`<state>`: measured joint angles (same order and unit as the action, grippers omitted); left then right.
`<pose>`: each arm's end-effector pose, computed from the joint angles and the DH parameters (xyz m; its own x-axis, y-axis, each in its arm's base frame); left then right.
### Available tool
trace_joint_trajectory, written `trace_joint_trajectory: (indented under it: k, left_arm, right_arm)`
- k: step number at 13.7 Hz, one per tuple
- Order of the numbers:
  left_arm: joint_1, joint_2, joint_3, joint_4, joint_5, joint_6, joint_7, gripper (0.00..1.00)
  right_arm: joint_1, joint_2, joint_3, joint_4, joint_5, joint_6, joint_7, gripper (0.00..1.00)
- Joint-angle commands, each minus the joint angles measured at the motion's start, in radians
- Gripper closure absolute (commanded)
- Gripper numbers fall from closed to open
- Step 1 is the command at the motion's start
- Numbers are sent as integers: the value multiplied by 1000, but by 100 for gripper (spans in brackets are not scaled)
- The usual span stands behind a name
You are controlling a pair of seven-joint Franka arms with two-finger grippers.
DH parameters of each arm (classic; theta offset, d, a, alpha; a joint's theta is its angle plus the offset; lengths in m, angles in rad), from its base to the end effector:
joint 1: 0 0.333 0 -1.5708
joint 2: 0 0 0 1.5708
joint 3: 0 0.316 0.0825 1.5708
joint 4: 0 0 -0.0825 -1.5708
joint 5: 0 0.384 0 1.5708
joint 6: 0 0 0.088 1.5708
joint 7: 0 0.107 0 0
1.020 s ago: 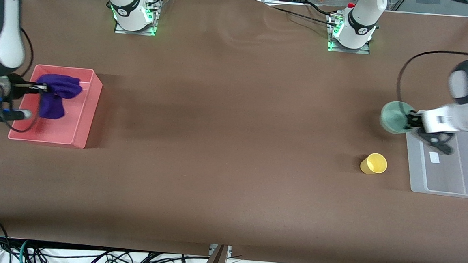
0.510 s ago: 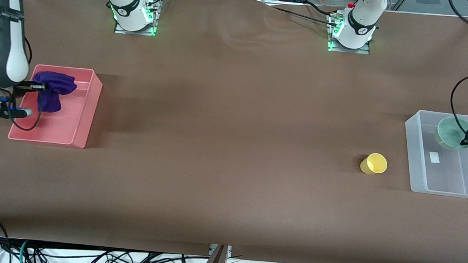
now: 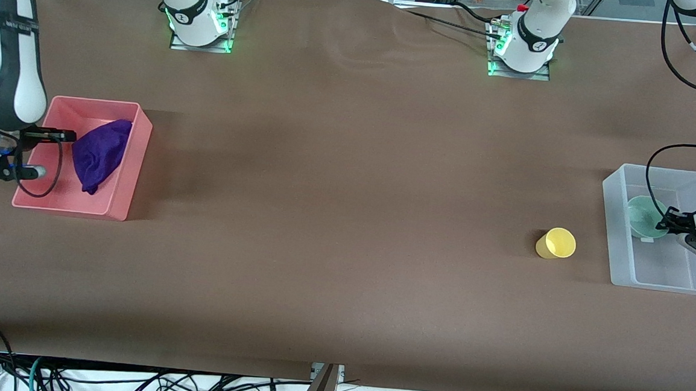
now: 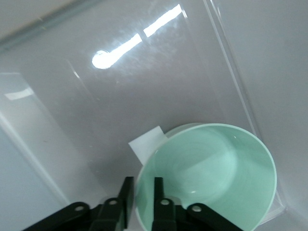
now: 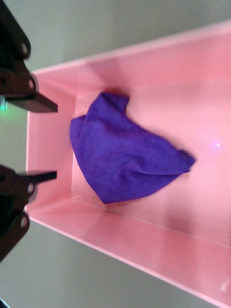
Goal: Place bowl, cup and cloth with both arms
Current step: 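Release the cloth in the pink bin while the left gripper sets the bowl down, then grasp the yellow cup with the left gripper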
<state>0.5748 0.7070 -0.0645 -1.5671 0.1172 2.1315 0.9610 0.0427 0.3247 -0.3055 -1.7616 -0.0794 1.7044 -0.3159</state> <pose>0.5936 0.3447 0.2166 0.8650 -0.4872 -0.1199 -0.4795 -0.8731 0.0884 0.5761 -0.1502 0.3658 0.9177 0.0602 -0.3928 0.0846 -0.9954 0.0451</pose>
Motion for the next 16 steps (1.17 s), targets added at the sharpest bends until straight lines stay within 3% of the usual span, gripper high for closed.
trace_joint_trajectory:
  k: [1, 4, 7, 8, 10, 13, 16]
  left_arm:
    - [-7, -99, -29, 24, 2, -88, -1, 0]
    - [-22, -191, -134, 59, 4, -241, -149, 0]
    - [-44, -187, -273, 70, 5, -314, -443, 0]
    - [-79, -176, -288, 67, 5, -312, -543, 0]
    - [-185, -126, -285, 62, 19, -264, -698, 0]
    - [-204, -40, -282, 6, 36, -107, -702, 0]
    - [-201, -47, -287, -2, 127, -117, -664, 0]
  right_arm:
    - [8, -44, 61, 143, 10, -173, 0, 0]
    - [8, -102, 202, 238, 17, -279, 4, 0]
    - [9, -154, 279, 263, 18, -325, 4, 0]
    - [9, -173, 293, 263, 27, -333, 4, 0]
    - [8, -206, 284, 261, 97, -324, 49, 0]
    - [3, -205, 276, 263, 141, -255, 136, 0]
    - [2, -205, 269, 271, 127, -236, 124, 0]
